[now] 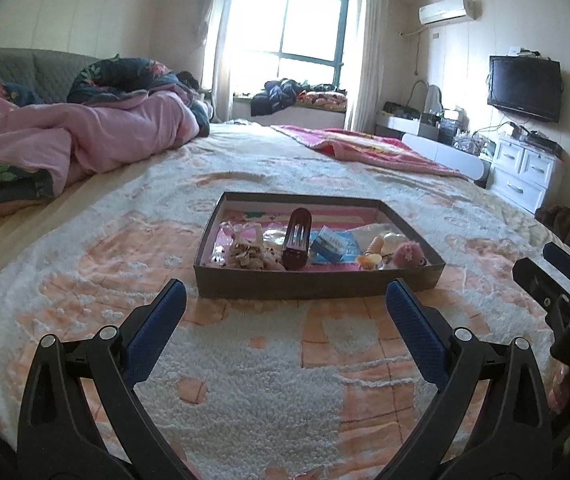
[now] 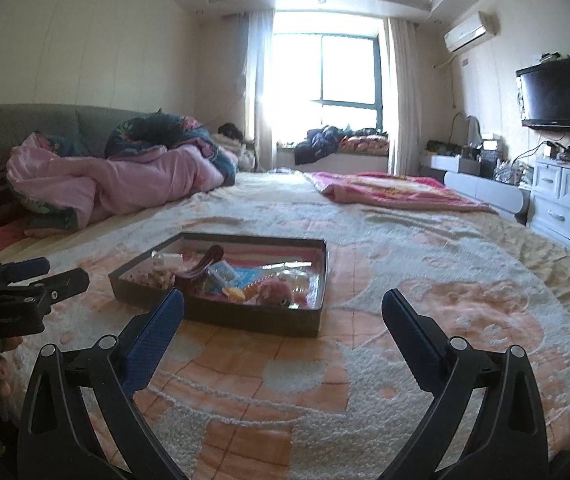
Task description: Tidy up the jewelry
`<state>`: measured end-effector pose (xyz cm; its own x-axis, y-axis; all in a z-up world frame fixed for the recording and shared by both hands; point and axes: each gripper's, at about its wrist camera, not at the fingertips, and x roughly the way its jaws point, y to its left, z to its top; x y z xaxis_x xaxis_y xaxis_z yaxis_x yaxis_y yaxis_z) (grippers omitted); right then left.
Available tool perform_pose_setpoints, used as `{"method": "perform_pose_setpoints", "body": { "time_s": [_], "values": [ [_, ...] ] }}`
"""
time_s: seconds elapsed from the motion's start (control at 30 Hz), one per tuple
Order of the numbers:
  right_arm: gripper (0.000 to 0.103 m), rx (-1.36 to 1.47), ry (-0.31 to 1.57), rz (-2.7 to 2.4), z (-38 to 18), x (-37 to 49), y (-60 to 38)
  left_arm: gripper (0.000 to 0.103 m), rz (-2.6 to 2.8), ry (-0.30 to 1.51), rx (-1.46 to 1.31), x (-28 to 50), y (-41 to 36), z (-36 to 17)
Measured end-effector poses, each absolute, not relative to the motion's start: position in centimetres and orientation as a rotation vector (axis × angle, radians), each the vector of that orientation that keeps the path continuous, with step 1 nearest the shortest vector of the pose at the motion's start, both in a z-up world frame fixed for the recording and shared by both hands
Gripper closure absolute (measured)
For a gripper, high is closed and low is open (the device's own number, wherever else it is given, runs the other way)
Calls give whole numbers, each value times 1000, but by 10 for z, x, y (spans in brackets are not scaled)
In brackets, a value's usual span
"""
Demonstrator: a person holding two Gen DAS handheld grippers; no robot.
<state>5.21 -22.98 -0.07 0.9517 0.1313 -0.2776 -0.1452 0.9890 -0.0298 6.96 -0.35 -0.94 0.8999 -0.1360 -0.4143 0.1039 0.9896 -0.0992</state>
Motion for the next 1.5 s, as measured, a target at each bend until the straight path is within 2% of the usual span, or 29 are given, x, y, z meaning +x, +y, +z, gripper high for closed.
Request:
{"method": "perform_pose_setpoints", "body": {
  "time_s": [0.37,1.5],
  "values": [
    [7,-37,253,67,-6,45,-233,11,-86,372,-73,58,-2,-11],
    [7,-16,261,25,-15,50,-236,11,-81,400,-77,64,0,-21]
  ]
}}
